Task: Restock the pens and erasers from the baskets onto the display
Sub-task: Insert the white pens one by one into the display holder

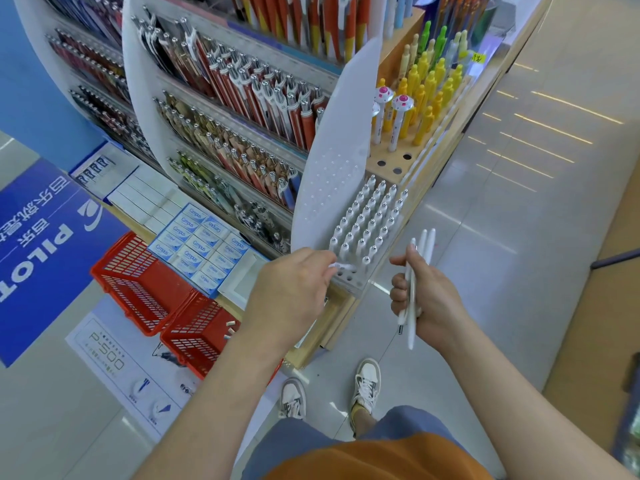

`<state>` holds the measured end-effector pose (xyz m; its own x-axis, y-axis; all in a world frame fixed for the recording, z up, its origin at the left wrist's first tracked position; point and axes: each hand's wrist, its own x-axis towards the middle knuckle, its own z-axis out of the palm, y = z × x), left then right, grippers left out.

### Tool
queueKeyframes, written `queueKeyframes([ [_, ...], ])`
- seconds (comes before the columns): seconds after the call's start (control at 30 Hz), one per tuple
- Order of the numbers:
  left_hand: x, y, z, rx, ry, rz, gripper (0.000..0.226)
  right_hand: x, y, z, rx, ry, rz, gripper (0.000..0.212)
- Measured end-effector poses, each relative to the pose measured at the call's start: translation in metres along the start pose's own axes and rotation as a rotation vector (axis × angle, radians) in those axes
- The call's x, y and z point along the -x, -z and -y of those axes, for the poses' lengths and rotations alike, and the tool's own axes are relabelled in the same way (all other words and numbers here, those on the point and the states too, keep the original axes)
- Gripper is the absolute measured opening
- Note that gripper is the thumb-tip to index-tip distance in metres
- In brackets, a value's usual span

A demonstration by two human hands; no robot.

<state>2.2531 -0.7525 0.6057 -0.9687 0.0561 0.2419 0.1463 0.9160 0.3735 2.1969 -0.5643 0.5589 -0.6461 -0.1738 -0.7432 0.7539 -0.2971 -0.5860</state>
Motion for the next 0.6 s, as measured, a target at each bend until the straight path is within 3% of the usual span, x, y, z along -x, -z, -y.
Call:
queueKeyframes([
  [0.3,-0.006,-0.035,0.012,-0.01,0.007,0.105,0.016,-0.003,0.006,-0.005,-0.083,-0.038,0.031,0.024],
  [0.6,-0.018,-0.055,0.002,0.048,0.021,0.02,0.009,-0.003,0.002,-0.006,-0.065,-0.053,0.02,0.015],
])
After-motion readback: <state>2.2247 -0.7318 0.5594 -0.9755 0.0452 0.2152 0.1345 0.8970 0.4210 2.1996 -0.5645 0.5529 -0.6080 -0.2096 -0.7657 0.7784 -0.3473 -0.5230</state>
